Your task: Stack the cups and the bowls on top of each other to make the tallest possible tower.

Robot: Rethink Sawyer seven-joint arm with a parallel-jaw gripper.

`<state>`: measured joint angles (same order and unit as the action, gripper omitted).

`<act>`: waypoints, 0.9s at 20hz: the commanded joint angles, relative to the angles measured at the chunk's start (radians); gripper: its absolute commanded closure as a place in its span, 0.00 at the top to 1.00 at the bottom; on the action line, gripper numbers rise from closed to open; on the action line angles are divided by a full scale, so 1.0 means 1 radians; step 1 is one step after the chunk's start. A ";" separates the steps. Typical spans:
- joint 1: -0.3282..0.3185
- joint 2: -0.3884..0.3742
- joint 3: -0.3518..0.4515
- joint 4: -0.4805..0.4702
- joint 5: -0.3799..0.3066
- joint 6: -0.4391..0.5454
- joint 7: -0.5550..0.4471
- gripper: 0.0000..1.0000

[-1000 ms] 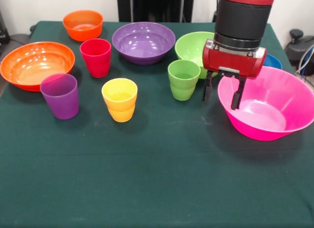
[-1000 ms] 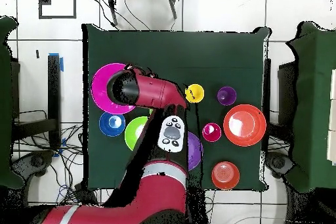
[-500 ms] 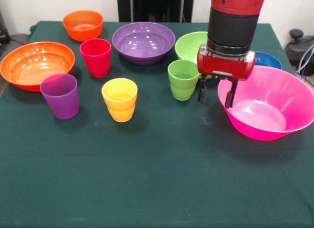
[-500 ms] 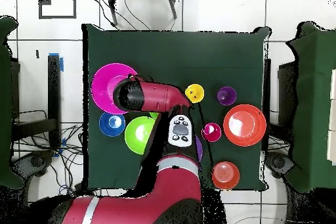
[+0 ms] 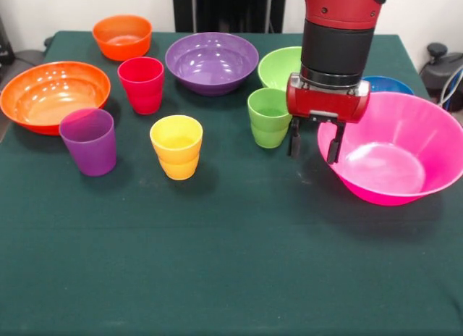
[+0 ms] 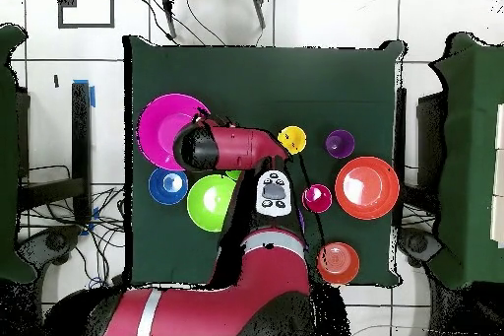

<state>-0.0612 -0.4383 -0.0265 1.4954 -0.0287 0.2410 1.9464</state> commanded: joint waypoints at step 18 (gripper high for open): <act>-0.018 0.048 0.162 0.056 -0.111 0.022 -0.026 1.00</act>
<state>-0.0620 -0.4420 0.0311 1.5020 -0.0533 0.2141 1.9464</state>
